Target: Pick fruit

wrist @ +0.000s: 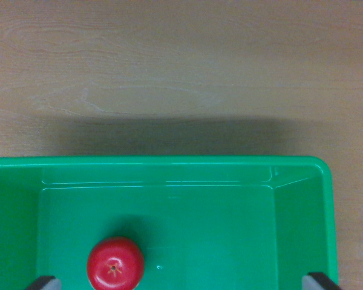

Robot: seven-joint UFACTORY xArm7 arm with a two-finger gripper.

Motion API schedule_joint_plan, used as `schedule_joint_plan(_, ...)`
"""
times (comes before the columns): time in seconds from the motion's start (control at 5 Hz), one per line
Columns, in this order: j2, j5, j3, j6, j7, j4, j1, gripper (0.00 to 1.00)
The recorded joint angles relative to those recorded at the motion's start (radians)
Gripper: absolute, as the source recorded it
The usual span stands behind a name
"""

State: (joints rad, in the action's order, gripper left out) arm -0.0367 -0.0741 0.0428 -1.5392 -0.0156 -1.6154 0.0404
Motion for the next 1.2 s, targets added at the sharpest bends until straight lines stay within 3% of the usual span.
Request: schedule_joint_plan(1.2, 0.005, 0.0002, 0.0, 0.012, -0.001, 0.012, 0.0019, 0.0)
